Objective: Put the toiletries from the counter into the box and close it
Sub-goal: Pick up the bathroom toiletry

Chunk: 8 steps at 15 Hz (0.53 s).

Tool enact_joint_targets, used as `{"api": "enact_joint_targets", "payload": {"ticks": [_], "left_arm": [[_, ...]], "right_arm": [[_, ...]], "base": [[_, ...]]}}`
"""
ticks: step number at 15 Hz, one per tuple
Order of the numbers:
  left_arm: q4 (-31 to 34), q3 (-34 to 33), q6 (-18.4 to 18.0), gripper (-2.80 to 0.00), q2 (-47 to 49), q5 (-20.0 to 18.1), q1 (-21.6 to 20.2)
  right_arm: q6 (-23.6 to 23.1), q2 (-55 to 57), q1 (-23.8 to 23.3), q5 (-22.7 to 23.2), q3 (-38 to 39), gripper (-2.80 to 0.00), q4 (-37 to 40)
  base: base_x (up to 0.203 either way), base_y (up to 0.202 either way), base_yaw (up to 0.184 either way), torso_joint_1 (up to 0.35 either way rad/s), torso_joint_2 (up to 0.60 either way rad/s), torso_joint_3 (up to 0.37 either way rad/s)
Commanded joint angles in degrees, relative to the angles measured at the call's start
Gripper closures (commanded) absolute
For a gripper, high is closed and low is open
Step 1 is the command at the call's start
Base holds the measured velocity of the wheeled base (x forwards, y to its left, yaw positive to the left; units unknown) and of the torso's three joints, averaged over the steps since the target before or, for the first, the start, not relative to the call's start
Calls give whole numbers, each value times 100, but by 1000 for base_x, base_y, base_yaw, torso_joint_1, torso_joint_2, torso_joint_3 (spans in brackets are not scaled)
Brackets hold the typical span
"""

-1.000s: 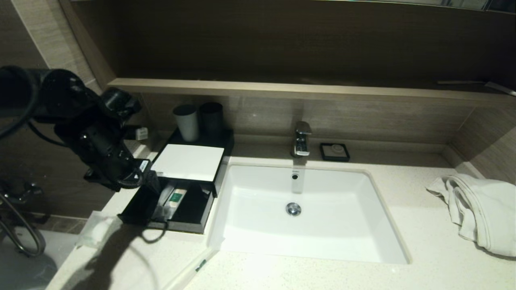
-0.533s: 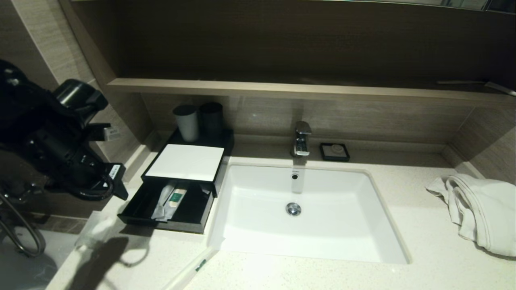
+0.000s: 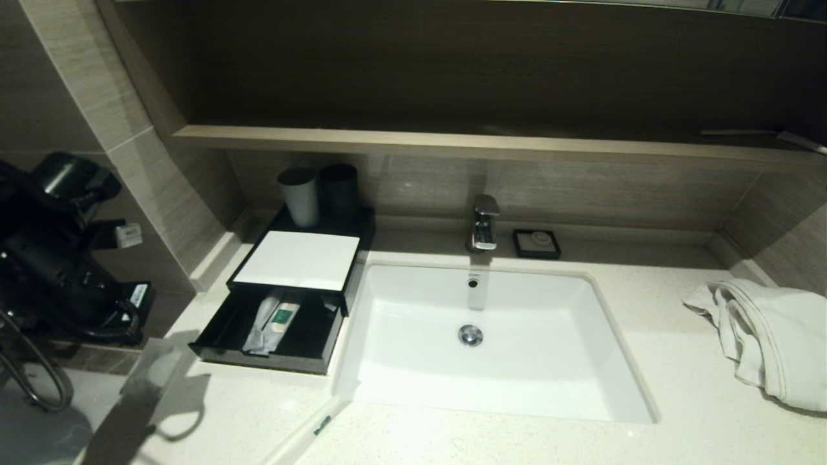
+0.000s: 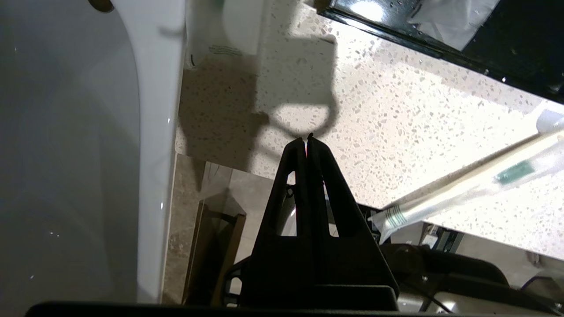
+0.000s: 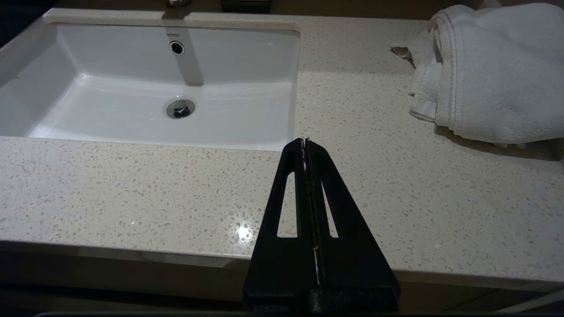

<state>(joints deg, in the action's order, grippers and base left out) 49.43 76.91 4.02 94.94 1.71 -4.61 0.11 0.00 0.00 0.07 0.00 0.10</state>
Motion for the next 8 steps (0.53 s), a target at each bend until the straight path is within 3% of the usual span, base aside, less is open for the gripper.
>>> {"api": "enact_joint_targets", "payload": {"ticks": [1, 8], "left_arm": [[-269, -358, 1, 0, -1, 8, -186], [-1322, -1169, -10, 0, 24, -4, -743]], "right_arm": [[-2, 0, 0, 3, 0, 0, -1], [-2, 0, 0, 1, 0, 0, -1]], "base": [[0, 0, 0, 0, 0, 0], [0, 0, 0, 0, 0, 0]]}}
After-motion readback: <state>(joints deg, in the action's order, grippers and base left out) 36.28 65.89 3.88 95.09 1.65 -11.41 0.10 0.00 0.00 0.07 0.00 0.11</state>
